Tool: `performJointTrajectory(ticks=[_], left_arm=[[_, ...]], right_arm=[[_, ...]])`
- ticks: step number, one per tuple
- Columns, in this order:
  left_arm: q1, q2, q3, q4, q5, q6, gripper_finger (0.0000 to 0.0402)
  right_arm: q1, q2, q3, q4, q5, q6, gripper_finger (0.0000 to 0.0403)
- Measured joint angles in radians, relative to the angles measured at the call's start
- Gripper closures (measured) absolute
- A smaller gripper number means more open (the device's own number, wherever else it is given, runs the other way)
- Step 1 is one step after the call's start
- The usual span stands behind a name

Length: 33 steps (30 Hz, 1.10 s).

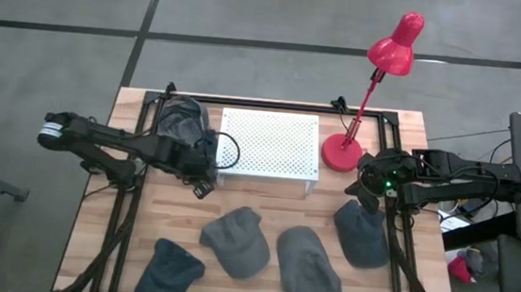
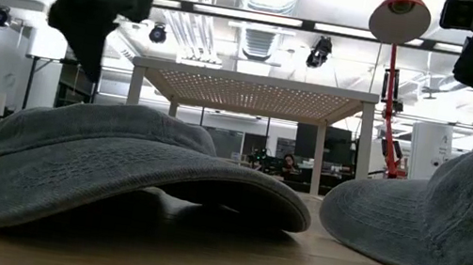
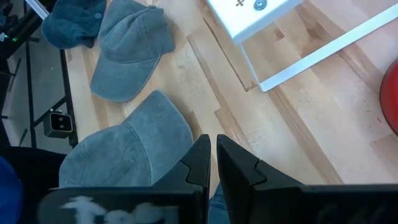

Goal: Pick & Place hat
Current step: Put the top left gray cap on the shelf

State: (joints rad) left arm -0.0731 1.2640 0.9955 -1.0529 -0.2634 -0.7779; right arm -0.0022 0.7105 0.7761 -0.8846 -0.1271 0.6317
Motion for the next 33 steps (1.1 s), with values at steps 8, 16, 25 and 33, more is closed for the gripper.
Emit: performJointTrajectory(ticks=[8, 16, 25, 33], left_arm=[[0.000, -0.051, -0.001, -0.161, -0.103, -0.080, 0.0401], [0.000, -0.059, -0.002, -0.163, -0.165, -0.084, 0.0401], [0.000, -0.059, -0.002, -0.159, -0.220, -0.082, 0.0401], [0.000, -0.059, -0.013, -0.120, -0.237, -0.081, 0.0386]], right_arm=[[0.000, 0.000, 0.000, 0.002, 0.013, -0.001, 0.0376], [0.000, 0.000, 0.000, 0.004, 0.052, -0.011, 0.0376], [0.000, 0.000, 0.000, 0.004, 0.052, -0.012, 0.0376], [0.000, 0.000, 0.000, 0.004, 0.052, -0.031, 0.0376]])
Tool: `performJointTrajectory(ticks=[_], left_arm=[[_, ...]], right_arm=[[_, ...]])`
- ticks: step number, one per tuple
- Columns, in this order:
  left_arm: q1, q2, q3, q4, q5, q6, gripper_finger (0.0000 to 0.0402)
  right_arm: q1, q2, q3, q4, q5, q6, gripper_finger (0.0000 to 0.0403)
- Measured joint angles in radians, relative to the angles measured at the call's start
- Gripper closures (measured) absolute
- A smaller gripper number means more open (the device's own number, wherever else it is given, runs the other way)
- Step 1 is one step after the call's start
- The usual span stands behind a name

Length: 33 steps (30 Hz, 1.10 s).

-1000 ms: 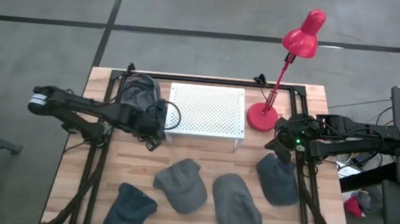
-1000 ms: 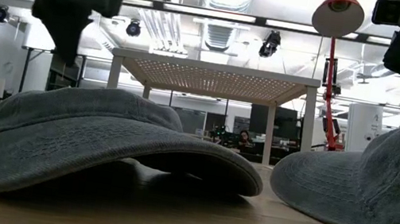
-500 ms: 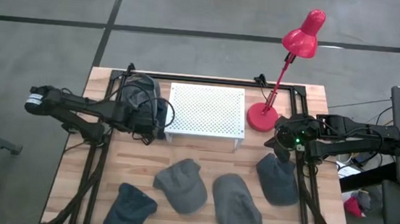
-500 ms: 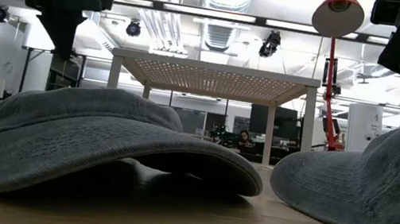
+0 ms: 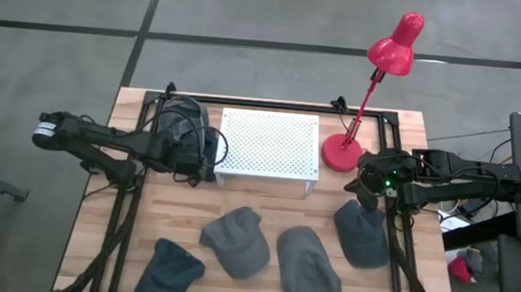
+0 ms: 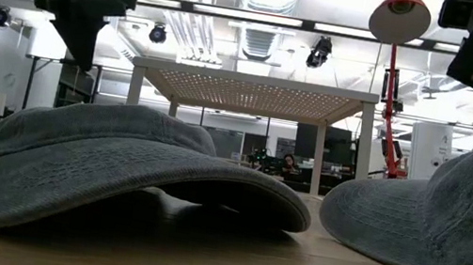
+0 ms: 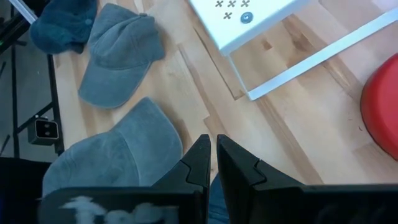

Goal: Pick & Place hat
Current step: Put the top left gray cap on the shelf

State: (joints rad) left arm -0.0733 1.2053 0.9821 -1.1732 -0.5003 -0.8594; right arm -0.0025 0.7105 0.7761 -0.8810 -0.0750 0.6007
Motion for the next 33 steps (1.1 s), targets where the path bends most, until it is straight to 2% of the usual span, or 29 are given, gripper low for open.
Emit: performJointTrajectory(ticks=[7, 11, 19, 24, 33], left_arm=[[0.000, 0.000, -0.064, 0.076, 0.004, -0.001, 0.0306], [0.002, 0.000, -0.076, 0.080, 0.004, 0.012, 0.0277], [0.024, 0.000, -0.094, 0.101, 0.000, 0.028, 0.0268], [0.038, 0.000, -0.115, 0.102, -0.025, 0.029, 0.0268], [0.078, 0.000, -0.123, 0.102, -0.026, 0.082, 0.0268]], right_arm=[[0.000, 0.000, 0.000, 0.000, 0.020, -0.054, 0.0376], [0.000, 0.000, 0.000, 0.000, 0.027, -0.090, 0.0376], [0.000, 0.000, 0.000, 0.003, 0.100, -0.160, 0.0376], [0.000, -0.004, -0.020, 0.018, 0.105, -0.166, 0.0376], [0.000, -0.062, -0.190, 0.324, 0.102, -0.167, 0.0376]])
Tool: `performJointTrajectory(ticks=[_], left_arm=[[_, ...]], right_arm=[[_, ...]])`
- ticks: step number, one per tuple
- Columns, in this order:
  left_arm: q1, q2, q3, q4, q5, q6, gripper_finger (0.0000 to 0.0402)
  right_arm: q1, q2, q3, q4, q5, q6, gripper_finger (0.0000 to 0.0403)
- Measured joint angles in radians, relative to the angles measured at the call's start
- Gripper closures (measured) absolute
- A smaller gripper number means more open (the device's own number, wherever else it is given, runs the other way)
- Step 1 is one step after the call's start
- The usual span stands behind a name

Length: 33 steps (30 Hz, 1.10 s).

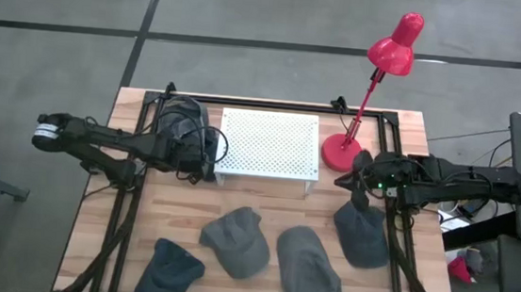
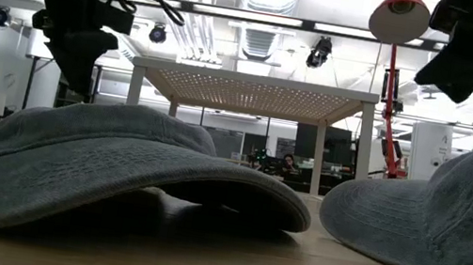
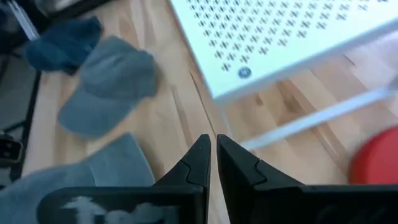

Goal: Pick & Place hat
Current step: Put the top left gray cap on the shelf

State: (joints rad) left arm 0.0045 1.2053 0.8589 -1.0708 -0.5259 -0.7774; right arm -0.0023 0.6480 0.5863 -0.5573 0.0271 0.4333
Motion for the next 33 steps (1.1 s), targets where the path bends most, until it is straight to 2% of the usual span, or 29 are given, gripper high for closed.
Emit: performJointTrajectory(ticks=[6, 9, 18, 24, 28, 33], left_arm=[[0.028, 0.000, -0.001, -0.011, 0.000, 0.024, 0.0268], [0.034, 0.000, -0.010, -0.013, 0.003, 0.021, 0.0268], [0.034, -0.001, -0.057, -0.026, 0.150, -0.018, 0.0268], [0.053, -0.039, -0.037, -0.025, 0.233, -0.058, 0.0268], [0.114, -0.104, -0.010, -0.025, 0.247, -0.154, 0.0268], [0.252, -0.201, -0.002, 0.041, 0.282, -0.243, 0.0268]], right_arm=[[0.000, -0.065, -0.114, 0.174, -0.005, 0.007, 0.0376], [0.000, -0.093, -0.144, 0.205, -0.007, 0.030, 0.0376], [0.000, -0.124, -0.164, 0.205, -0.009, 0.082, 0.0376], [0.000, -0.123, -0.164, 0.204, -0.008, 0.082, 0.0376], [0.000, -0.123, -0.164, 0.202, -0.008, 0.081, 0.0376], [0.000, -0.123, -0.164, 0.202, -0.007, 0.080, 0.0376]])
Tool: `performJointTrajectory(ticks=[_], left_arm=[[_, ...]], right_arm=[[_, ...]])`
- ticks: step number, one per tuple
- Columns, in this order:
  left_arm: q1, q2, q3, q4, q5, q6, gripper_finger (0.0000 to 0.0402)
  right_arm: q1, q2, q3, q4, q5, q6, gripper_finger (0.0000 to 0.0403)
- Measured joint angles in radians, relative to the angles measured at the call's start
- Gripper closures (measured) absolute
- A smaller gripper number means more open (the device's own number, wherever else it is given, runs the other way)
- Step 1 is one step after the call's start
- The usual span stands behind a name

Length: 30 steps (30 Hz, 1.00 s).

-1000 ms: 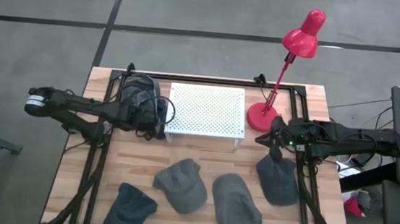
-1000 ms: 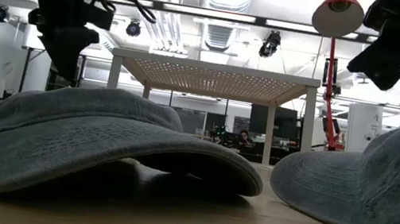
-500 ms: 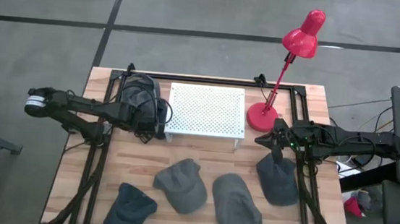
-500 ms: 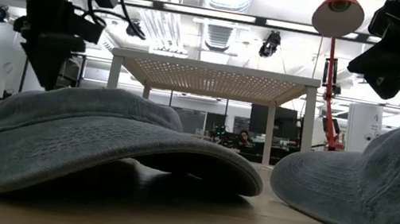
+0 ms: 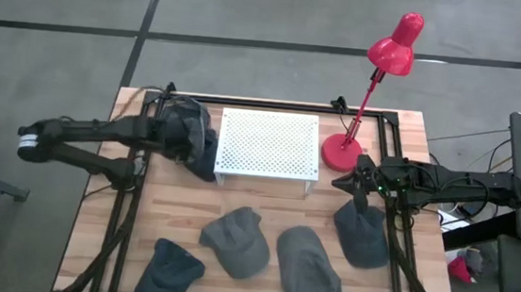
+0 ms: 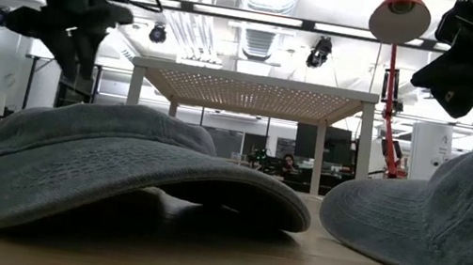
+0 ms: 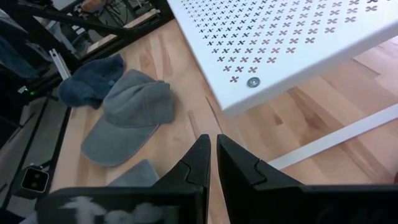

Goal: Pick & Place hat
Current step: Put the top left gray cap on the shelf

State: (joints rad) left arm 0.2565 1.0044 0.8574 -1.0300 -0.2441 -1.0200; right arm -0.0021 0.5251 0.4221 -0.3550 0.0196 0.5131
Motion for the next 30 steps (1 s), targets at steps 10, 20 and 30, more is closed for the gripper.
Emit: performJointTrajectory(ticks=[10, 20, 30], left_arm=[[0.248, 0.012, 0.000, 0.204, 0.029, 0.079, 0.0268], [0.337, 0.135, 0.005, 0.375, 0.071, 0.152, 0.0268], [0.357, 0.232, 0.042, 0.375, 0.070, 0.213, 0.0268]], right_arm=[[0.000, 0.000, 0.000, 0.000, 0.000, 0.001, 0.0376], [0.000, 0.000, 0.000, -0.007, 0.000, 0.002, 0.0376], [0.000, 0.000, 0.000, -0.007, 0.001, 0.003, 0.0376]])
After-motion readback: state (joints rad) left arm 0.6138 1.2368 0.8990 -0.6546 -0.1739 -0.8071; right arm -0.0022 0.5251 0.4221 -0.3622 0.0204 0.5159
